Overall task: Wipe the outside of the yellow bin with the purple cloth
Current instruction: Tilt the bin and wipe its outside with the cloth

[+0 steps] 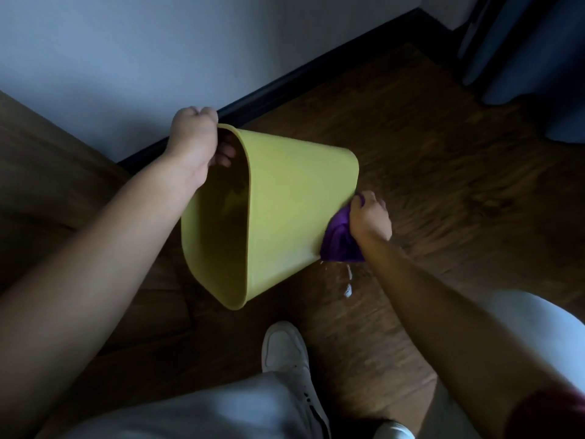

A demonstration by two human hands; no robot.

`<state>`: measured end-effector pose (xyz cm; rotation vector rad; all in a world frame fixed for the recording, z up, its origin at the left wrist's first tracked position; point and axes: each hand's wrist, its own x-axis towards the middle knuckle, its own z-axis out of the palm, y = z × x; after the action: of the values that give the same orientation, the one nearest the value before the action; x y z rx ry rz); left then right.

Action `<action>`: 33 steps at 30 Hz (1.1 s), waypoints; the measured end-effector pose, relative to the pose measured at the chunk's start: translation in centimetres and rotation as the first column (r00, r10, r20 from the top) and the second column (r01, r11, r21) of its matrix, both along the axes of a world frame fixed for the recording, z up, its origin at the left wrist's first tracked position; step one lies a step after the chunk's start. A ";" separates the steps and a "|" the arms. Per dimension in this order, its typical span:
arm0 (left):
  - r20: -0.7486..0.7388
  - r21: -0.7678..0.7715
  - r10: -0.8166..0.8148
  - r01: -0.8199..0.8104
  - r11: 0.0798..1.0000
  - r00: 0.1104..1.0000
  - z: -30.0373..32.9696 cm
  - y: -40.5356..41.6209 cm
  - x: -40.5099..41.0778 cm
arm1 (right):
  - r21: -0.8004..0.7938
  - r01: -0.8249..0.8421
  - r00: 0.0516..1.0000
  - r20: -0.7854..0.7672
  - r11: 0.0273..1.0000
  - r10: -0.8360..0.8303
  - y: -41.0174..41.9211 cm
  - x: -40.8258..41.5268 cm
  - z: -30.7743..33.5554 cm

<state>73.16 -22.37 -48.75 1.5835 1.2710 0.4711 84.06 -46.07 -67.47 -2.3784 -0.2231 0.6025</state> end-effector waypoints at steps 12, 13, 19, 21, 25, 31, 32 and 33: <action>-0.043 0.060 -0.069 0.072 0.996 0.997 0.9 -2.0 1.9 | 0.135 -0.242 0.920 0.347 0.961 0.183 -1.6 4.1 14.4; -0.054 0.065 -0.076 0.079 0.995 0.996 1.0 -2.4 2.5 | 0.158 -0.294 0.899 0.380 0.943 0.217 -1.3 3.5 16.3; -0.195 0.170 -0.200 0.234 0.957 0.960 2.4 -5.3 5.4 | 0.109 -0.496 0.798 0.449 0.862 0.403 0.4 -1.0 22.3; -0.187 0.165 -0.205 0.237 0.957 0.961 2.5 -5.6 5.6 | 0.028 -0.509 0.754 0.498 0.861 0.429 0.4 -1.5 22.1; -0.181 0.116 -0.250 0.273 0.955 0.951 2.2 -5.1 5.2 | -0.067 -0.513 0.693 0.557 0.856 0.459 0.4 -2.0 21.2; -0.116 0.165 -0.324 0.340 0.926 0.939 1.4 -5.6 4.7 | -0.125 -0.433 0.681 0.603 0.893 0.415 1.2 -3.2 21.3; -0.098 0.165 -0.328 0.340 0.926 0.940 1.4 -5.6 4.7 | -0.138 -0.433 0.677 0.602 0.891 0.423 1.4 -3.3 21.4; -0.067 0.154 -0.333 0.339 0.928 0.941 1.2 -5.3 4.7 | -0.145 -0.431 0.679 0.598 0.891 0.426 1.6 -3.1 21.4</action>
<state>77.82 -27.64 -47.53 1.9140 0.9790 0.3325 80.91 -44.50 -46.04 -2.4478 -1.1032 -0.0199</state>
